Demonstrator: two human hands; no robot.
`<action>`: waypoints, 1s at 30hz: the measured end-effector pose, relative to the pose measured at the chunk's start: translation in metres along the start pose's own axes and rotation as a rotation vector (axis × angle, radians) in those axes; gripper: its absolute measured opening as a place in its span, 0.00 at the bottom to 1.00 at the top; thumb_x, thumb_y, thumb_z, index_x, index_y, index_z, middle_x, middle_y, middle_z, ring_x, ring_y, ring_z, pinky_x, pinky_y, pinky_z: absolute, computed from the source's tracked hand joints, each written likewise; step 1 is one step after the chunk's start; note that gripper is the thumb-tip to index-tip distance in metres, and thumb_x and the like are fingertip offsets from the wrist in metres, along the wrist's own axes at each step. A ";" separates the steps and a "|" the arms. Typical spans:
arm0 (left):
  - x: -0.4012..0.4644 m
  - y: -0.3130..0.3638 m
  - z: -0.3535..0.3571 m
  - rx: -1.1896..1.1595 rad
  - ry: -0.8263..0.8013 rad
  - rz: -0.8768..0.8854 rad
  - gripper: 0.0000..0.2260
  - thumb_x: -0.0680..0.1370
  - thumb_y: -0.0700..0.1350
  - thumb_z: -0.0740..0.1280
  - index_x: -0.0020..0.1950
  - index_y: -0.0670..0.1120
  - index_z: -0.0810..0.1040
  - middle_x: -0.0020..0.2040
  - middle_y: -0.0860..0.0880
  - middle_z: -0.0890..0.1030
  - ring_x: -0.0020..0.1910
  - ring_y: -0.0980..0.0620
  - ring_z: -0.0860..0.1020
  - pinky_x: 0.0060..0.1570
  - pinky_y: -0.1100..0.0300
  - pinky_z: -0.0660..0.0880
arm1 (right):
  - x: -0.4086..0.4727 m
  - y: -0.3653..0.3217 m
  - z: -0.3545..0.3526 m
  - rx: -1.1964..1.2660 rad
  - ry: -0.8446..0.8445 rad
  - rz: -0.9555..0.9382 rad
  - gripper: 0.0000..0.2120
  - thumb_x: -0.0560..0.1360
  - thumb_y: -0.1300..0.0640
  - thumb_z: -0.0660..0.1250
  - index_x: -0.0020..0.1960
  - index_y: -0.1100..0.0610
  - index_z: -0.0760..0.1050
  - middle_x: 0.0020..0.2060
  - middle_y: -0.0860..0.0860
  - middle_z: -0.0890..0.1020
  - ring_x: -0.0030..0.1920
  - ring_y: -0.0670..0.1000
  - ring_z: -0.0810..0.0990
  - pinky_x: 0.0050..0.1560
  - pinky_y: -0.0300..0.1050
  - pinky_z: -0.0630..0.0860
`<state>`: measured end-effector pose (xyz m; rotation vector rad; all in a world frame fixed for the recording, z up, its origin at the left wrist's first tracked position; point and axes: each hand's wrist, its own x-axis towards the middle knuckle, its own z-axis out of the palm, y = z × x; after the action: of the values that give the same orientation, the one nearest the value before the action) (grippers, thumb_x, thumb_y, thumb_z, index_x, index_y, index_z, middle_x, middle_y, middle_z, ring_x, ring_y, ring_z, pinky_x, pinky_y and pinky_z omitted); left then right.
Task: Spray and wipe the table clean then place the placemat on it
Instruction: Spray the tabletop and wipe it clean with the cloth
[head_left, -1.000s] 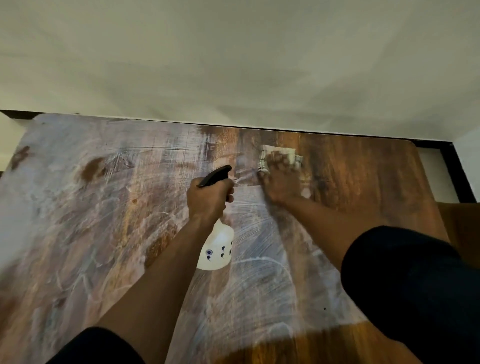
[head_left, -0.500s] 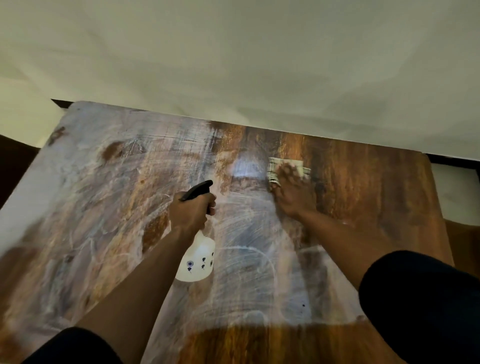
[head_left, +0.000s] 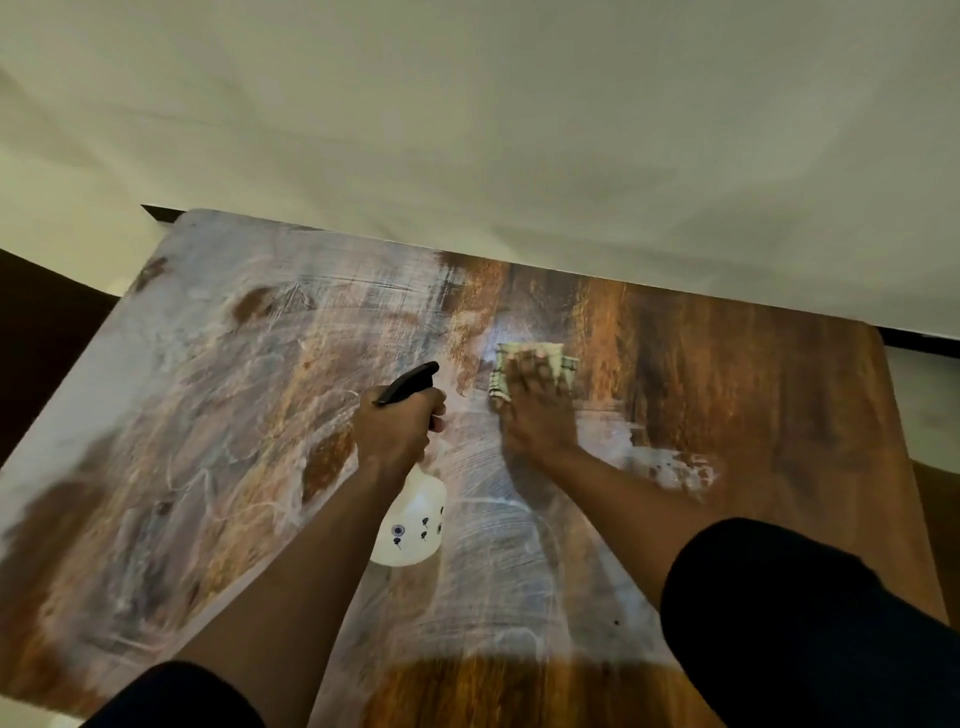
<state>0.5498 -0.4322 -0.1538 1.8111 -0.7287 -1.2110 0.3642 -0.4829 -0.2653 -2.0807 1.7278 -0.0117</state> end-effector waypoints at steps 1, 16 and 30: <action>0.002 0.001 -0.002 0.002 0.005 0.005 0.16 0.79 0.39 0.72 0.60 0.58 0.86 0.36 0.42 0.84 0.30 0.47 0.78 0.28 0.56 0.70 | 0.004 -0.015 0.003 -0.007 -0.041 -0.069 0.33 0.85 0.41 0.47 0.84 0.53 0.40 0.83 0.52 0.39 0.82 0.56 0.36 0.81 0.60 0.39; 0.080 0.009 -0.095 0.061 0.151 -0.004 0.18 0.71 0.46 0.72 0.59 0.58 0.89 0.33 0.46 0.86 0.32 0.49 0.82 0.36 0.56 0.77 | 0.119 0.008 -0.047 0.018 0.010 0.427 0.31 0.87 0.46 0.50 0.85 0.53 0.42 0.84 0.52 0.42 0.83 0.56 0.40 0.80 0.57 0.41; 0.148 0.024 -0.188 0.119 0.243 0.007 0.14 0.72 0.47 0.73 0.56 0.60 0.88 0.31 0.50 0.83 0.32 0.48 0.81 0.41 0.47 0.82 | 0.181 -0.158 -0.001 -0.082 -0.043 -0.175 0.30 0.87 0.45 0.50 0.85 0.51 0.44 0.84 0.50 0.43 0.83 0.52 0.39 0.81 0.57 0.43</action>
<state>0.7790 -0.5055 -0.1619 2.0084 -0.6785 -0.9377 0.5520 -0.6325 -0.2594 -2.2687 1.5408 0.0518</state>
